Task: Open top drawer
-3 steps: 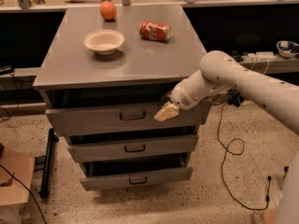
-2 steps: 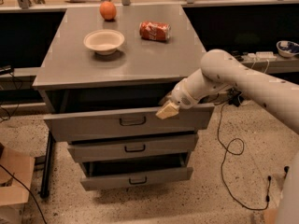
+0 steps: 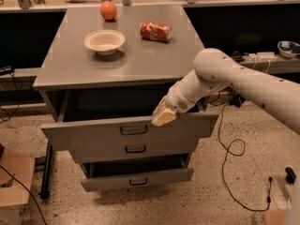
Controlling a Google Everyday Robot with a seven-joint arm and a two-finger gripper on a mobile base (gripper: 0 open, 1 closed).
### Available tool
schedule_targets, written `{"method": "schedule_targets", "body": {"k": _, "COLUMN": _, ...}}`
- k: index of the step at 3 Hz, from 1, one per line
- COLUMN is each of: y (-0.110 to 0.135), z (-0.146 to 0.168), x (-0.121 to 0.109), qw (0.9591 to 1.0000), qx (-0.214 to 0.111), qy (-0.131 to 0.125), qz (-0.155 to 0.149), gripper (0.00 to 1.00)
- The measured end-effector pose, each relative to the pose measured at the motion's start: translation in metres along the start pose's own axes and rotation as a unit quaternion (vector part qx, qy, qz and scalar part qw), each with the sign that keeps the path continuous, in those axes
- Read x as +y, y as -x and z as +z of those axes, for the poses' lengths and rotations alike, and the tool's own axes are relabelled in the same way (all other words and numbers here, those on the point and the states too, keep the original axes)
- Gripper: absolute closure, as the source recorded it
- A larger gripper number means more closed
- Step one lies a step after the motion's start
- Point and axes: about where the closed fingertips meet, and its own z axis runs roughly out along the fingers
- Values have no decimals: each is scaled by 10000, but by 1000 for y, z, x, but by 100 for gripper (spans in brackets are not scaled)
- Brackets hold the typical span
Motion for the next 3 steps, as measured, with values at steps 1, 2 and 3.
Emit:
{"method": "schedule_targets", "body": {"k": 1, "y": 0, "z": 0, "x": 0, "qw": 10000, "qx": 1, "qy": 0, "qz": 0, "gripper": 0}}
{"method": "schedule_targets", "body": {"k": 2, "y": -2, "z": 1, "x": 2, "qw": 10000, "qx": 73, "qy": 31, "qz": 17, "gripper": 0}}
{"method": "schedule_targets", "body": {"k": 3, "y": -18, "z": 4, "x": 7, "qw": 9992, "qx": 261, "qy": 165, "qz": 236, "gripper": 0}}
